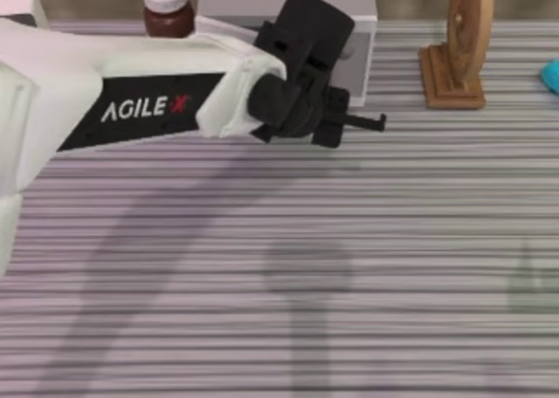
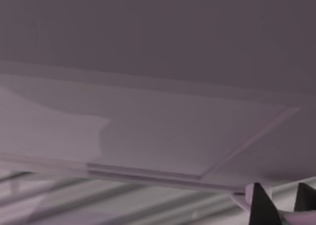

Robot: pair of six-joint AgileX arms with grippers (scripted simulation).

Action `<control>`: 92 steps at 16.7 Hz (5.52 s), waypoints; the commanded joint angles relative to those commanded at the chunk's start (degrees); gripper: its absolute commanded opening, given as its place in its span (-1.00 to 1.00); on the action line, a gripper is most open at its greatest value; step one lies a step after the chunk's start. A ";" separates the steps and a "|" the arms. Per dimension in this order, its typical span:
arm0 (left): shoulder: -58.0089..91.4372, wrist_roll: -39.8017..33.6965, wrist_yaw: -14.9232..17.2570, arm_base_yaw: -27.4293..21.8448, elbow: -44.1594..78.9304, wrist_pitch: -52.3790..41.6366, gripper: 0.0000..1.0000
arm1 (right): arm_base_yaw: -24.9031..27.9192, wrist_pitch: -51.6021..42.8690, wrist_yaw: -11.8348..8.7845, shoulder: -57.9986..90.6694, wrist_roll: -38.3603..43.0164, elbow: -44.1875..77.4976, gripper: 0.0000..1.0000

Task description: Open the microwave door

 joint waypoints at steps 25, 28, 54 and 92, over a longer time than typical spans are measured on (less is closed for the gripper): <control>-2.55 3.78 3.08 0.93 -4.03 2.10 -1.00 | 0.00 0.00 0.00 0.00 0.00 0.00 1.00; -2.55 3.78 3.08 0.93 -4.03 2.10 -1.00 | 0.00 0.00 0.00 0.00 0.00 0.00 1.00; -4.72 7.29 6.03 1.93 -7.35 3.65 -1.00 | 0.00 0.00 0.00 0.00 0.00 0.00 1.00; -6.67 10.75 9.00 3.03 -10.24 4.81 -1.00 | 0.00 0.00 0.00 0.00 0.00 0.00 1.00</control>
